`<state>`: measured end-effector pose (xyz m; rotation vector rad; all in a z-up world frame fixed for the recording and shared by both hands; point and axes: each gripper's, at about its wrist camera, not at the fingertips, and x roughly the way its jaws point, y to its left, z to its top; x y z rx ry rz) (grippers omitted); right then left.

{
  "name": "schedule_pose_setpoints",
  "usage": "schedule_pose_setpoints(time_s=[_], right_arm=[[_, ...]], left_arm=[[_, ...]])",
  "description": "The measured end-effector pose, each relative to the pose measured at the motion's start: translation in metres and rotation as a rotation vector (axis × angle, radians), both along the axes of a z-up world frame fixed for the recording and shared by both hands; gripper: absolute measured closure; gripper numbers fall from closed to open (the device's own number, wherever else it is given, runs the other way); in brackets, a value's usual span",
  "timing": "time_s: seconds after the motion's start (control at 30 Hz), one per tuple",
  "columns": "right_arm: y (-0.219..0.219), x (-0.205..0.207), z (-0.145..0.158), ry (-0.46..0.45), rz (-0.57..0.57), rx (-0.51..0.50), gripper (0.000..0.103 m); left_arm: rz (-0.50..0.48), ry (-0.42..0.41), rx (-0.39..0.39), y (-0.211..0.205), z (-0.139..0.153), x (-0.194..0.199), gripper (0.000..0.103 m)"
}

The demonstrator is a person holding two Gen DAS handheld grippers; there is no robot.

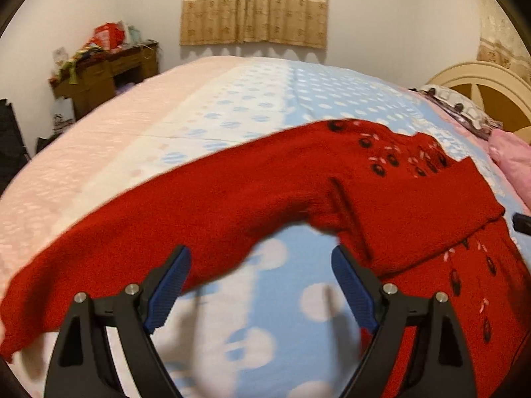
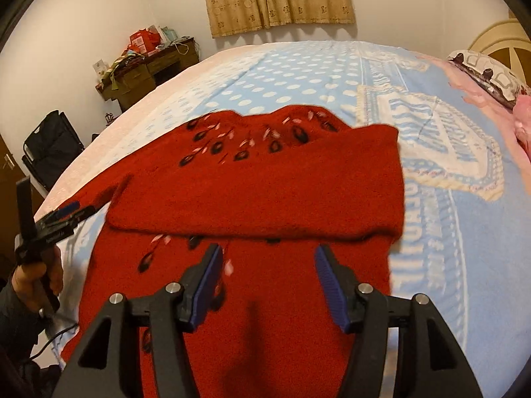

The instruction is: Fold small clothes

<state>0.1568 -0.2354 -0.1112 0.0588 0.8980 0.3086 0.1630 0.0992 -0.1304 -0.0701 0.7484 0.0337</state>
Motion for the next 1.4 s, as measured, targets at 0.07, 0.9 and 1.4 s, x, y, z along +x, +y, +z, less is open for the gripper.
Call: schedule_pose_setpoints(time_s=[0.07, 0.9, 1.4], right_arm=[[0.006, -0.012, -0.002, 0.000, 0.009, 0.010, 0.043], [0.064, -0.087, 0.000, -0.083, 0.092, 0.016, 0.041], [0.072, -0.088, -0.012, -0.059, 0.107, 0.006, 0.041]], left_arm=[[0.014, -0.020, 0.028, 0.008, 0.005, -0.008, 0.014], [0.425, 0.018, 0.178, 0.190, 0.009, -0.094, 0.014], [0.452, 0.040, 0.028, 0.202, -0.031, -0.077, 0.053]])
